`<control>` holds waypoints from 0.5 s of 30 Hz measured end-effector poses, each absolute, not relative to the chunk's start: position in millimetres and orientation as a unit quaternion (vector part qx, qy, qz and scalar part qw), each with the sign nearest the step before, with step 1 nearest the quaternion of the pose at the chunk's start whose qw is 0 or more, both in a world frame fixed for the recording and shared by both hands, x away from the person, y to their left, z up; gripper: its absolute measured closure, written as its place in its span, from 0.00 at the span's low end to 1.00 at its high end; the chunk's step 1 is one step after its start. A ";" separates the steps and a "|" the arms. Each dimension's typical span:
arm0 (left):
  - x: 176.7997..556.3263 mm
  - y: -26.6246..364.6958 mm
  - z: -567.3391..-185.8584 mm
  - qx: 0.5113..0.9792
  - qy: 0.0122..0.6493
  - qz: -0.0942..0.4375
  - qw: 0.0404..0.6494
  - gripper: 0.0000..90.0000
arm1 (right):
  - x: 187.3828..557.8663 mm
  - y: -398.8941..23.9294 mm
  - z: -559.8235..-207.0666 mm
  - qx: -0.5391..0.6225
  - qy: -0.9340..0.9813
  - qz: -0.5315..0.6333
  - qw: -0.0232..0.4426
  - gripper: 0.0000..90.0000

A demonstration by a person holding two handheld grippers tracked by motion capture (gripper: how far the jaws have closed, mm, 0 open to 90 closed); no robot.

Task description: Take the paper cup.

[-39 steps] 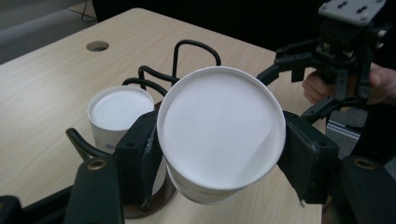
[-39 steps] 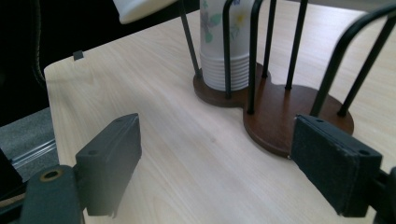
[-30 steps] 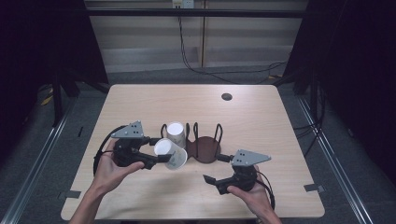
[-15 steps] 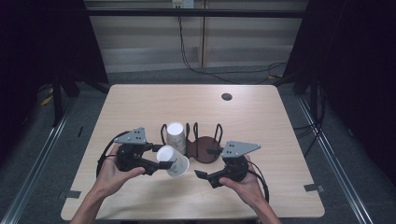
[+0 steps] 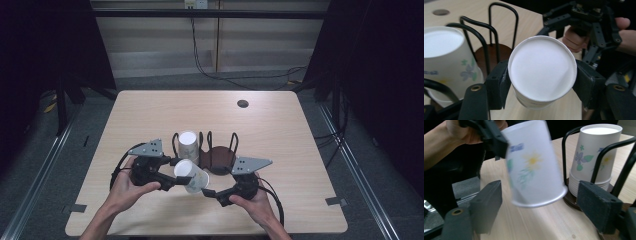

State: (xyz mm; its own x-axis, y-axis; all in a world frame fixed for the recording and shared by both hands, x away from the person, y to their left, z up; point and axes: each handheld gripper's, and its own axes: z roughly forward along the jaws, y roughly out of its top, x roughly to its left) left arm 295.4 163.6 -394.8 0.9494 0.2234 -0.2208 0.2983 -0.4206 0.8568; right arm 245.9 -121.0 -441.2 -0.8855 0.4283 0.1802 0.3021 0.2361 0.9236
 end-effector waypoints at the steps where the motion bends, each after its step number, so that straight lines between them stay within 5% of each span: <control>1: 295.2 163.7 -394.5 0.839 0.155 -0.041 0.520 0.40 | 245.8 -120.4 -441.8 0.233 0.783 0.573 0.057 0.24; 15: 292.7 149.7 -389.1 0.836 0.142 -0.061 0.526 0.40 | 245.8 -111.8 -443.6 0.212 0.772 0.596 0.057 0.22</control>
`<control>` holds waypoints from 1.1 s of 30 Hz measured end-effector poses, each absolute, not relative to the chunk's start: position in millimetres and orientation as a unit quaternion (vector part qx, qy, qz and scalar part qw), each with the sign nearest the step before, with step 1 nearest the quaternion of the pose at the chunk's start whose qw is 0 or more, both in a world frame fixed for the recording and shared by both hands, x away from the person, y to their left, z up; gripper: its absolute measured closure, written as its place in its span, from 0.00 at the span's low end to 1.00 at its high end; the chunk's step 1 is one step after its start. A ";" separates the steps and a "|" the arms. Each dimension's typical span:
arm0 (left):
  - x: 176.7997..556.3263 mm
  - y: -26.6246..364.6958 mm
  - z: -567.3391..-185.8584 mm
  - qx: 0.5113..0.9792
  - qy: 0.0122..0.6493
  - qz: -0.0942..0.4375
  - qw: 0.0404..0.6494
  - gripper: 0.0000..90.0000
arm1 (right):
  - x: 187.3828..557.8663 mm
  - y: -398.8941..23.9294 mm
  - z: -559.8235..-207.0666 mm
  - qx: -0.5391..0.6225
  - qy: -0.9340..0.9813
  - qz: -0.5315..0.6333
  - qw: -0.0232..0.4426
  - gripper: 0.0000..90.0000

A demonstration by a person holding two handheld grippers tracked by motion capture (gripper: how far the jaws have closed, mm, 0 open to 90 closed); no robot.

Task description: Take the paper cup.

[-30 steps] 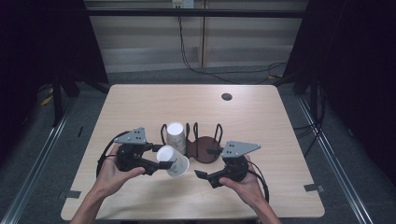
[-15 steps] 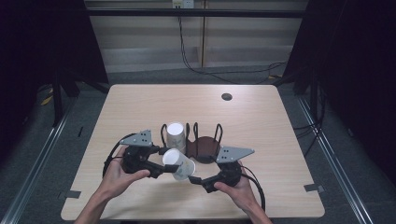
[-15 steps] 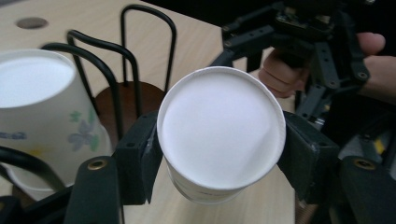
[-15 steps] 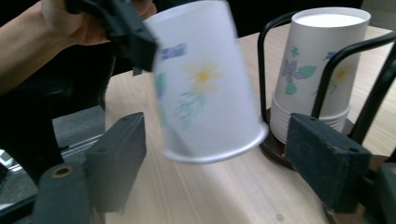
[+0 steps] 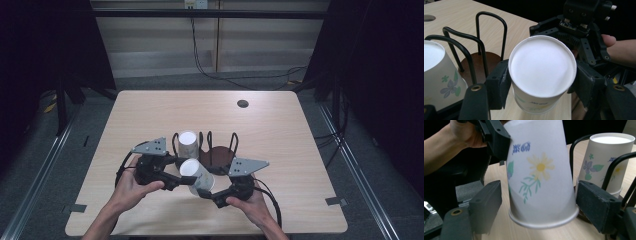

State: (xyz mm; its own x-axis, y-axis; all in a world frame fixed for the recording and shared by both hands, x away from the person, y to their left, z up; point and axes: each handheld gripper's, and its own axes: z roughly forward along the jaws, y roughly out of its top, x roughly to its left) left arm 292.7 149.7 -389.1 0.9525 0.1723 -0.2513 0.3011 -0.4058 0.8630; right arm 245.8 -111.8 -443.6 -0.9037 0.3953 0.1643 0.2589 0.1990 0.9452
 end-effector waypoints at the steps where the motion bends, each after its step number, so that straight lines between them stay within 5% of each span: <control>1: 292.7 149.2 -389.8 0.835 0.141 -0.066 0.528 0.40 | 245.8 -111.7 -443.7 0.211 0.773 0.596 0.058 0.22; 29: 290.2 144.1 -390.6 0.835 0.133 -0.096 0.526 0.39 | 245.9 -111.7 -442.8 0.200 0.787 0.582 0.034 0.34; 33: 290.1 144.0 -388.9 0.831 0.131 -0.104 0.530 0.29 | 247.2 -113.8 -442.4 0.203 0.792 0.576 0.025 0.34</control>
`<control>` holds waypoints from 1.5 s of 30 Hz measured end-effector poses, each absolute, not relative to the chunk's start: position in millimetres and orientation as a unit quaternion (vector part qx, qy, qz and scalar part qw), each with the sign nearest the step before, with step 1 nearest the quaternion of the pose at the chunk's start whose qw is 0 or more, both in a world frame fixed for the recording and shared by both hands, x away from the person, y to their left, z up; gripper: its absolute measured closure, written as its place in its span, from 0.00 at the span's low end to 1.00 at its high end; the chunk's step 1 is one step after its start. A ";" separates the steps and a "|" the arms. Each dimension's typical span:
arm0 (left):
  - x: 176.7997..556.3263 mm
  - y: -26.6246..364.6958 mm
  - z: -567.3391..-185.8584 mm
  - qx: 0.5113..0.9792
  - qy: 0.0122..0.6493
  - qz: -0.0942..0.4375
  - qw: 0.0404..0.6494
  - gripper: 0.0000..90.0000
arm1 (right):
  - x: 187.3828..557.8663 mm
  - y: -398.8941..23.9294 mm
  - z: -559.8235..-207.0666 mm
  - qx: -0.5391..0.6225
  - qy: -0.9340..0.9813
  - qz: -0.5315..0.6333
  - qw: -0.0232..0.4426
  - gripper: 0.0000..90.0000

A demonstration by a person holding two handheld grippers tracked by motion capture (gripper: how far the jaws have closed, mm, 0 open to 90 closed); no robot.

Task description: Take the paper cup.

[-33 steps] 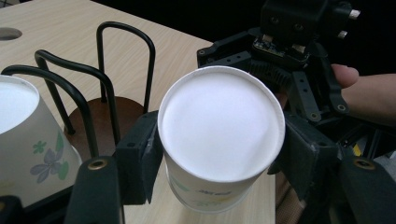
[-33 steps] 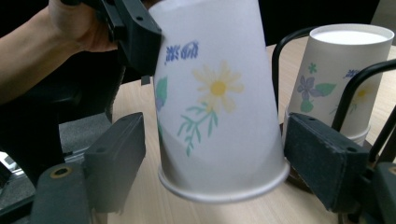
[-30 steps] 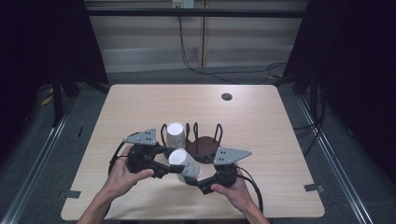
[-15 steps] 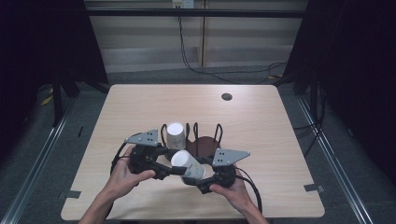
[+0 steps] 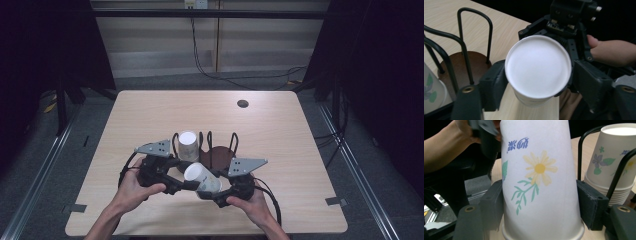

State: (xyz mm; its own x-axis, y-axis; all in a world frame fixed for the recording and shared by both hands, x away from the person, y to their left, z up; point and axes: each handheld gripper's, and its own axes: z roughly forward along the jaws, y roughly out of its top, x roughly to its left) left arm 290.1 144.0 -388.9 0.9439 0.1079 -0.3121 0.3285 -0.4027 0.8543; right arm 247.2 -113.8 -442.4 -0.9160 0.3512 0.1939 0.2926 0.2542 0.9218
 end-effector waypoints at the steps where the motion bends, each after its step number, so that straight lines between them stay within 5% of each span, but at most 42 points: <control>1: 290.1 144.5 -388.3 0.832 0.133 -0.101 0.529 0.27 | 247.2 -114.3 -442.3 0.204 0.793 0.574 0.023 0.34; 15: 293.1 154.5 -391.7 0.852 0.137 -0.067 0.501 0.18 | 249.5 -121.5 -442.0 0.219 0.803 0.555 0.021 0.35; 45: 292.9 143.0 -406.1 0.891 0.102 -0.002 0.443 0.28 | 256.9 -139.7 -428.3 0.239 0.855 0.461 0.017 0.36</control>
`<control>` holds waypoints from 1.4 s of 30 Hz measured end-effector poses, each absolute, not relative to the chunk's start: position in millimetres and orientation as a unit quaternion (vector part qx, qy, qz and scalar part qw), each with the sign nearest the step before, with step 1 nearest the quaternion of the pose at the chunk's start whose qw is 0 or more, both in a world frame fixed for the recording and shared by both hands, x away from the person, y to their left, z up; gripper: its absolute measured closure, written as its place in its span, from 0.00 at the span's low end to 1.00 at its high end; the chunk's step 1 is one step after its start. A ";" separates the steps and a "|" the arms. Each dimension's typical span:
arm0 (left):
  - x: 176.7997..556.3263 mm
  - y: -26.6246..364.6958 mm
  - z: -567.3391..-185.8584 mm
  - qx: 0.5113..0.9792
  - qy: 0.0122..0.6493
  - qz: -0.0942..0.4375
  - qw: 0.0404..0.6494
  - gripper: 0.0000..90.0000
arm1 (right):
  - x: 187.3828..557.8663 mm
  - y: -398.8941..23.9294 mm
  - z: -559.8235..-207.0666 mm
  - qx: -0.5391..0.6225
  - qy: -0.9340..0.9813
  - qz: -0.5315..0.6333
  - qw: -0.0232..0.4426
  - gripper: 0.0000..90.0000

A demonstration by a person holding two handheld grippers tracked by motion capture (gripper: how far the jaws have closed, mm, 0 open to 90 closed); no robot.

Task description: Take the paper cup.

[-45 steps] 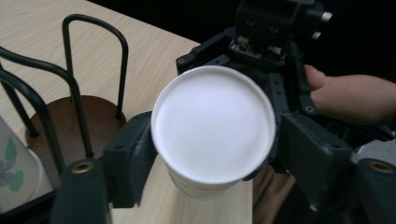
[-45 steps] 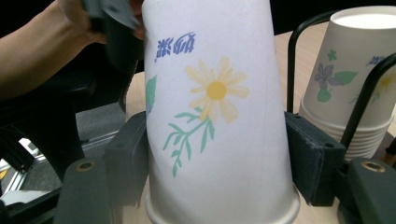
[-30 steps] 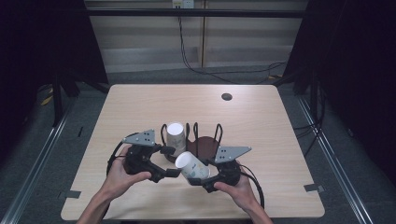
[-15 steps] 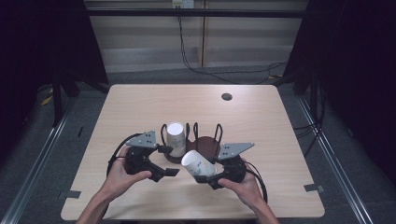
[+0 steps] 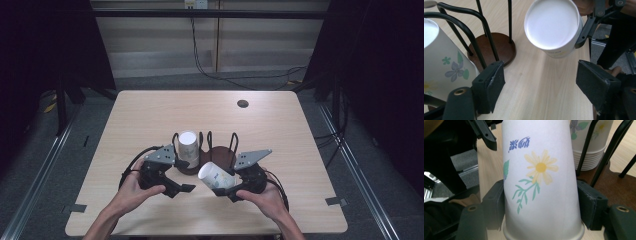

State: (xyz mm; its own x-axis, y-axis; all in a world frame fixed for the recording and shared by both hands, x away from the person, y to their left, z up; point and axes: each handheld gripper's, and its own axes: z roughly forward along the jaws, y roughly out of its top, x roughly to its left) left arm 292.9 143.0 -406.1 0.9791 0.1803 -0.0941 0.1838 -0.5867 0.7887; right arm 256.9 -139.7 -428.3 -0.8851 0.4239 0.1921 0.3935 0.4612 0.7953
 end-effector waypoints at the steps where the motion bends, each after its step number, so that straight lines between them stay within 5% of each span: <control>1: 292.2 141.9 -406.2 0.894 0.097 -0.001 0.438 0.30 | 256.9 -139.5 -428.4 0.240 0.857 0.456 0.017 0.36; 11: 291.1 140.1 -406.4 0.894 0.099 -0.009 0.437 0.34 | 257.5 -136.2 -429.6 0.241 0.867 0.437 0.011 0.36; 42: 285.7 126.8 -417.0 0.918 0.060 -0.047 0.389 0.24 | 256.3 -117.2 -427.8 0.203 0.917 0.342 -0.013 0.36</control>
State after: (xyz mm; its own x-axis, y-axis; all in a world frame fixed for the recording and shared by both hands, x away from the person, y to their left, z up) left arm 285.7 126.8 -417.0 0.9882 0.0741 -0.1340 0.1478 -0.6900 0.7086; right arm 256.3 -117.2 -427.8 -0.9169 0.3644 0.1629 0.3820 0.6827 0.6229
